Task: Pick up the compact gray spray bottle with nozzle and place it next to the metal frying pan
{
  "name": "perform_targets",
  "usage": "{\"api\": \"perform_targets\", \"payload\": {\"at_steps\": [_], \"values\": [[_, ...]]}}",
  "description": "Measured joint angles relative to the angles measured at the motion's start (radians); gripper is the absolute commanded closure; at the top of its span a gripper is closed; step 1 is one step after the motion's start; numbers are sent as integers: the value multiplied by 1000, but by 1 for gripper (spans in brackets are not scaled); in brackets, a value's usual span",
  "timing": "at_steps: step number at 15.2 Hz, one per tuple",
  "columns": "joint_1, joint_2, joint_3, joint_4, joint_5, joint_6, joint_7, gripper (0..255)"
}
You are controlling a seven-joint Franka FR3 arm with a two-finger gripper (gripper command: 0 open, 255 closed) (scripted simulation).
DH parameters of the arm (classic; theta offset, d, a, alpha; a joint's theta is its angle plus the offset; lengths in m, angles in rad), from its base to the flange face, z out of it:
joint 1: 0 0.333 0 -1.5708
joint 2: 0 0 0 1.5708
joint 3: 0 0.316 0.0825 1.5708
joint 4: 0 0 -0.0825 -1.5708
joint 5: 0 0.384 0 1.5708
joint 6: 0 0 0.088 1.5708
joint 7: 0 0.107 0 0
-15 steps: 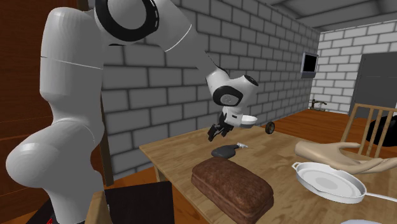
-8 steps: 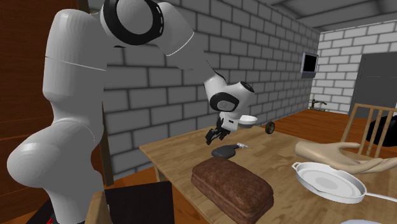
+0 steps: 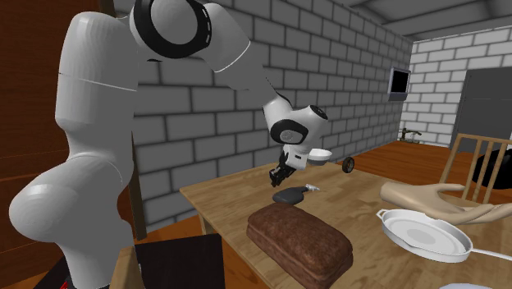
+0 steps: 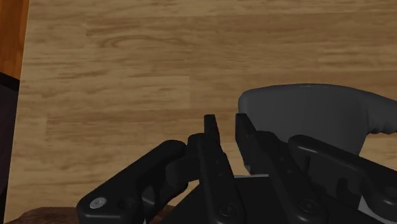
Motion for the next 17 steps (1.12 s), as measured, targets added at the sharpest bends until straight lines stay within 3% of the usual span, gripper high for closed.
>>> {"api": "perform_targets", "payload": {"at_steps": [6, 7, 9, 10, 14, 17], "values": [[0, 0, 0, 0, 0, 0, 0, 255], [0, 0, 0, 0, 0, 0, 0, 0], [16, 1, -1, 0, -8, 21, 43, 0], [44, 12, -5, 14, -28, 52, 131, 0], [200, 74, -62, 86, -176, 171, 637, 0], [342, 179, -157, 223, -328, 178, 1054, 0]]}}
